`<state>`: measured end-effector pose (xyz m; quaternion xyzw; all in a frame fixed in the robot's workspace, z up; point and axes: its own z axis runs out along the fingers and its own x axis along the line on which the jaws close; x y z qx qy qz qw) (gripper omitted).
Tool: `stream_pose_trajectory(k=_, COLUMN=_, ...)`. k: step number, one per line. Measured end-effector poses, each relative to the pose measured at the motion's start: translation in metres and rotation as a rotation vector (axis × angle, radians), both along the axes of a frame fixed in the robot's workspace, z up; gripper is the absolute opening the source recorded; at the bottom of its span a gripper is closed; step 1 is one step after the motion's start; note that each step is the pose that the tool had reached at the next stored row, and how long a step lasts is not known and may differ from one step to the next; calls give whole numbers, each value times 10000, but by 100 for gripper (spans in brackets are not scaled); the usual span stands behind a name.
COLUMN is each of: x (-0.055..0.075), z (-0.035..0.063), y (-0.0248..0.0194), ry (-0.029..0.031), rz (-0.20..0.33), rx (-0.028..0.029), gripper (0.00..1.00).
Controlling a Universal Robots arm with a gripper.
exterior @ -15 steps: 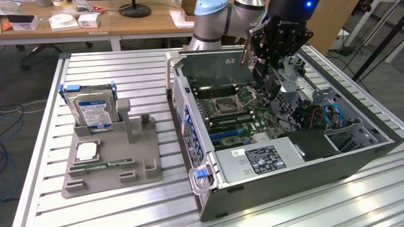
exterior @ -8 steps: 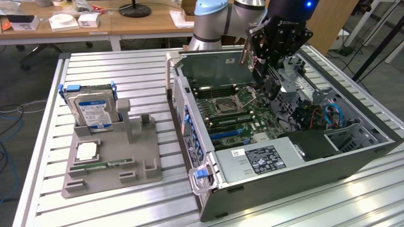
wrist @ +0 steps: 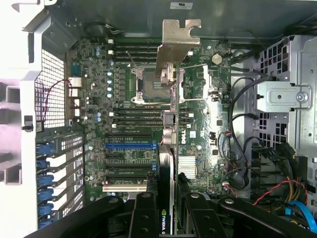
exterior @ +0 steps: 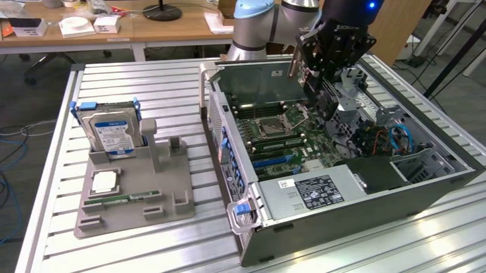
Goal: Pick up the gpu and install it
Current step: 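Insert the gpu into the slot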
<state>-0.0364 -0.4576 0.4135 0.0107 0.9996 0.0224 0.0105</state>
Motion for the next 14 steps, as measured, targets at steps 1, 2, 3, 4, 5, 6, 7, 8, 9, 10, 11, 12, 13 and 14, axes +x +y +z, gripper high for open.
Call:
stream_pose_trajectory(k=1, x=0, z=0, y=0, ry=0, rz=5, rx=0, gripper=26)
stream_pose_trajectory(k=2, x=0, z=0, y=0, ry=0, rz=10, rx=0, gripper=26)
stream_pose_trajectory(k=3, x=0, z=-3, y=0, ry=0, rz=124, rx=0, gripper=26)
stream_pose_trajectory(k=4, x=0, z=-5, y=0, ry=0, rz=219, rx=0, gripper=26)
stream_pose_trajectory(k=5, x=0, z=-5, y=0, ry=0, rz=223, rx=0, gripper=26)
stream_pose_trajectory(k=6, x=0, z=-5, y=0, ry=0, rz=227, rx=1, gripper=26)
stream_pose_trajectory(k=7, x=0, z=-5, y=0, ry=0, rz=233, rx=0, gripper=26)
stream_pose_trajectory(k=8, x=0, z=-5, y=0, ry=0, rz=243, rx=0, gripper=26)
stream_pose_trajectory(k=9, x=0, z=-5, y=0, ry=0, rz=251, rx=1, gripper=26)
stream_pose_trajectory(k=10, x=0, z=-5, y=0, ry=0, rz=261, rx=0, gripper=26)
stream_pose_trajectory(k=11, x=0, z=-5, y=0, ry=0, rz=271, rx=0, gripper=26)
stream_pose_trajectory(k=12, x=0, z=-5, y=0, ry=0, rz=280, rx=0, gripper=26)
stream_pose_trajectory(k=13, x=0, z=-5, y=0, ry=0, rz=289, rx=0, gripper=26)
stream_pose_trajectory(k=14, x=0, z=-5, y=0, ry=0, rz=301, rx=0, gripper=26)
